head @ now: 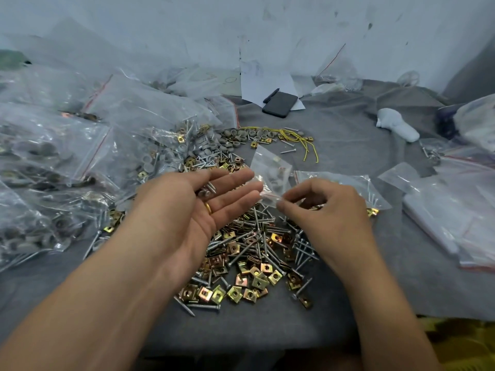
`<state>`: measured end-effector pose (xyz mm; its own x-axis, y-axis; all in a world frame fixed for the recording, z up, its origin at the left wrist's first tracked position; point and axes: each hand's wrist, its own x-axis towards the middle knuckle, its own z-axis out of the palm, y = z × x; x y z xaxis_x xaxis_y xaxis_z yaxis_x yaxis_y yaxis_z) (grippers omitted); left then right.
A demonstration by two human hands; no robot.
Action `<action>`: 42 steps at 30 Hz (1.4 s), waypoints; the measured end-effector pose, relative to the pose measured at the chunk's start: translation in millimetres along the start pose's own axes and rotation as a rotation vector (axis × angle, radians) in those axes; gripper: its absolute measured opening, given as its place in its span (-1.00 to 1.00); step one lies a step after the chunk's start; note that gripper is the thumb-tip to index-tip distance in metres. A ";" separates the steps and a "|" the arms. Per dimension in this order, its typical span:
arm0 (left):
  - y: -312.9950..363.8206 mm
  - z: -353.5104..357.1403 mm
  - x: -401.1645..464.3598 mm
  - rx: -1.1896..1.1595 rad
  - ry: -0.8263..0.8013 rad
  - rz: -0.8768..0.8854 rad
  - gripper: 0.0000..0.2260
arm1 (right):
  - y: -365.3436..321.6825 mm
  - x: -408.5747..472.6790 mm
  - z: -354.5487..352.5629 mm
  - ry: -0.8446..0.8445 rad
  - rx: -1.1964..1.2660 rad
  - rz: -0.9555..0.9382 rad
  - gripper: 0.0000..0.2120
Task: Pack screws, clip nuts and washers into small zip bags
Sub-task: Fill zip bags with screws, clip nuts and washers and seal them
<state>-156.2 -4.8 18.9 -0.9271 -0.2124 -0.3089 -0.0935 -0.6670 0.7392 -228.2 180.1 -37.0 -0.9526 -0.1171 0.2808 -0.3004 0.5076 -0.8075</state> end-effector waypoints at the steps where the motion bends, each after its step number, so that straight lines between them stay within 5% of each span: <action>1: -1.4 0.6 -1.2 0.020 -0.022 -0.015 -0.78 | -2.9 -1.3 1.6 -0.008 0.050 0.012 -0.86; 15: -10.8 6.8 -1.2 0.513 -0.199 -0.071 -0.79 | -15.1 0.2 4.5 -0.029 0.100 -0.191 -0.88; 20: -2.0 5.7 0.9 0.466 -0.208 -0.017 -0.79 | -14.2 -2.5 2.7 -0.001 0.139 -0.212 -0.80; 27: -8.9 5.6 0.7 0.425 -0.162 -0.143 -0.79 | -22.6 -5.7 9.1 0.042 0.247 -0.207 -0.83; 42: 10.1 -1.2 8.1 0.198 -0.349 -0.408 -0.72 | -30.0 -8.1 -0.5 -0.108 0.428 -0.228 -0.85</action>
<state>-164.2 -14.2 23.1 -0.8632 0.3053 -0.4021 -0.5045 -0.4917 0.7098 -211.4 166.2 -14.8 -0.8530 -0.2837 0.4381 -0.4730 0.0655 -0.8786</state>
